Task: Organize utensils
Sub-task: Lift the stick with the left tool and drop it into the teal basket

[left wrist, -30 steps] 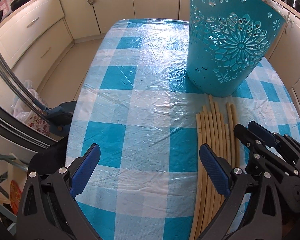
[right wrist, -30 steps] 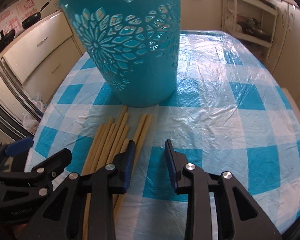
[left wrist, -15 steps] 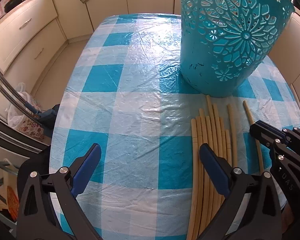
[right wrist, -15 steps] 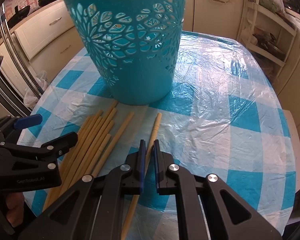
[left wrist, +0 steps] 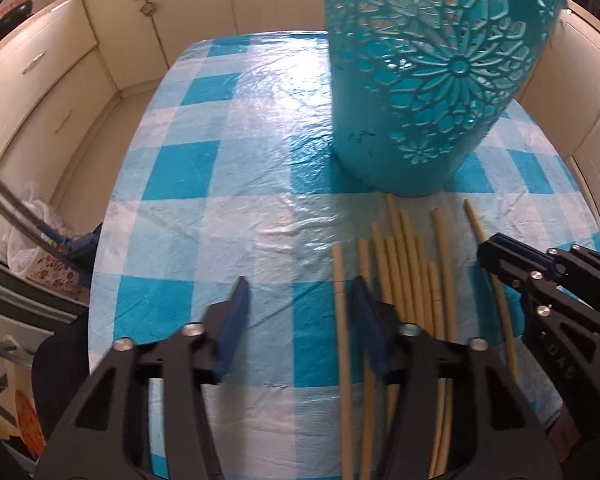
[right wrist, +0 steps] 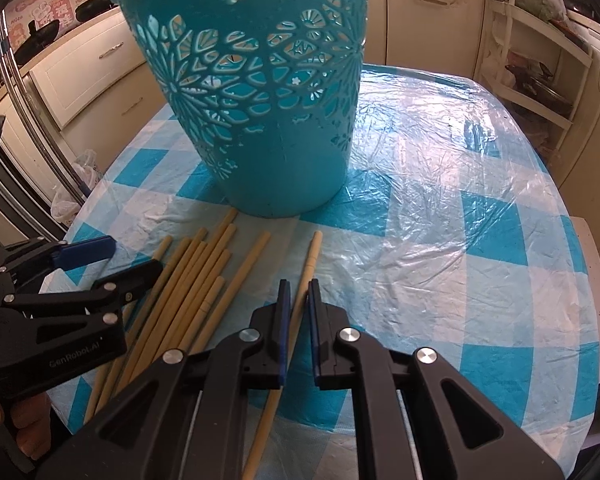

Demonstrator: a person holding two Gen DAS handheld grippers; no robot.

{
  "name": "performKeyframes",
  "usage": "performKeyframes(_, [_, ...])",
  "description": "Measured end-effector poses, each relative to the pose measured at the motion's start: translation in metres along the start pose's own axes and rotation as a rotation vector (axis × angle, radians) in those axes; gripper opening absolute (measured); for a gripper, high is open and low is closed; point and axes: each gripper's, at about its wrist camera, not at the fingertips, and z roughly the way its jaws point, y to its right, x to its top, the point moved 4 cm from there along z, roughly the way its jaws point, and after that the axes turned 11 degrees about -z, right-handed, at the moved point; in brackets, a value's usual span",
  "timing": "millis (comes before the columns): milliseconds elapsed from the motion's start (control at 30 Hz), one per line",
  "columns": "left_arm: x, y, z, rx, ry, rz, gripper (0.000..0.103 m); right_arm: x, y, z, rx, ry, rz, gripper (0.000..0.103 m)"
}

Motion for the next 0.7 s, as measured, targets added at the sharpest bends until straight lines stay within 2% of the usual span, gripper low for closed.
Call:
performKeyframes(33, [0.001,0.003,0.000,-0.011,-0.011,0.012,0.013,-0.001,0.001,0.000,0.005,0.005,0.006,0.010])
performKeyframes(67, [0.004,0.004,0.000,-0.027,-0.031,0.011,0.006,-0.001,0.002,0.000,0.011,0.014,0.013,0.010])
performKeyframes(233, [0.023,-0.009,-0.018,-0.122,-0.050,-0.052,0.005,-0.004,0.007,0.000,0.050,0.053,0.070,0.010])
performKeyframes(300, [0.038,-0.019,-0.041,-0.170,-0.020,-0.093,0.005,-0.004,0.007,0.000,0.053,0.057,0.076,0.010])
performKeyframes(467, [0.078,-0.026,-0.109,-0.295,0.131,-0.141,0.005,-0.003,0.007,0.000,0.063,0.063,0.077,0.015])
performKeyframes(567, [0.111,-0.015,-0.148,-0.362,0.254,-0.129,0.005,-0.003,0.004,0.000,0.074,0.069,0.065,0.024])
performKeyframes(700, [0.148,0.006,-0.188,-0.426,0.366,-0.100,0.005,-0.003,-0.005,0.000,0.064,0.071,0.028,0.034])
